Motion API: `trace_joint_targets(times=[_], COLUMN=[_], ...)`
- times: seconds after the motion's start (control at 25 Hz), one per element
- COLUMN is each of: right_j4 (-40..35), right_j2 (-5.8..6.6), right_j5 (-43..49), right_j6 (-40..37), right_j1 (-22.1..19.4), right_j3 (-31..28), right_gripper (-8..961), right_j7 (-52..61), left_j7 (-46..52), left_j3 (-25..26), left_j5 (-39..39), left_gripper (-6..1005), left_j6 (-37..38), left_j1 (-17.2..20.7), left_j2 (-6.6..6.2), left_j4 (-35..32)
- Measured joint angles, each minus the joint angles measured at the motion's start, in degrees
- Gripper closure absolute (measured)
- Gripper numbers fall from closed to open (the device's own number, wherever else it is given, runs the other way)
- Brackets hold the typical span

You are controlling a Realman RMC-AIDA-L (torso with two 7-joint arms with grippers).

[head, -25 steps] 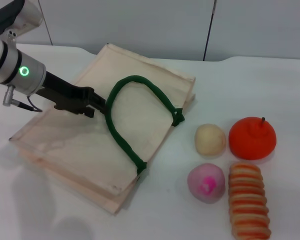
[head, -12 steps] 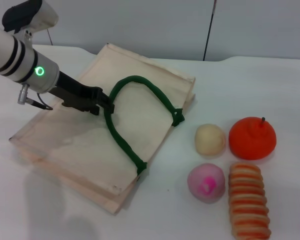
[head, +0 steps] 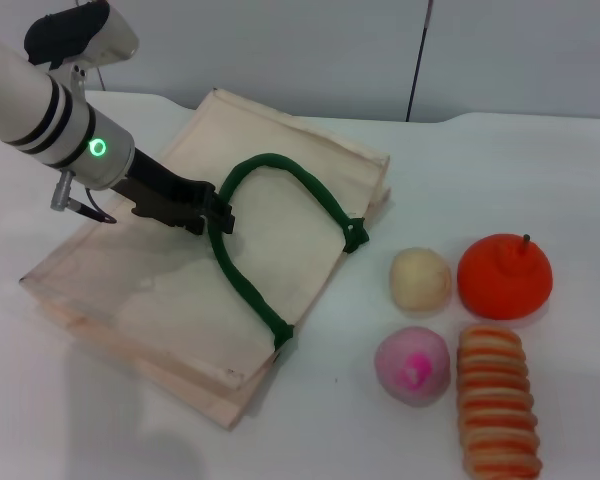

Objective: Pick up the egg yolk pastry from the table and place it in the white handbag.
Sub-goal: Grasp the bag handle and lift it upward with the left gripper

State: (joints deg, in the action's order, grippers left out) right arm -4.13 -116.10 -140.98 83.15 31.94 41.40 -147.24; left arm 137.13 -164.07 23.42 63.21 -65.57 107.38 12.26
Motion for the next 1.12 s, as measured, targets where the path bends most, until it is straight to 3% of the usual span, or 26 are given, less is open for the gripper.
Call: trace_joint_targets(times=[1.12], right_j4=[1.1], right_j2=[-0.09], right_j5=[0.8], right_j6=[1.4], right_j1=[2.1], right_j3=[0.1], right_gripper=[86], right_j7=[0.2], left_j7=[3.2], left_j3=[0.1], left_j5=[8.1], left_gripper=[521], left_j6=[-2.9], left_j1=[-2.0], left_j2=[0.20], left_j4=[-2.6])
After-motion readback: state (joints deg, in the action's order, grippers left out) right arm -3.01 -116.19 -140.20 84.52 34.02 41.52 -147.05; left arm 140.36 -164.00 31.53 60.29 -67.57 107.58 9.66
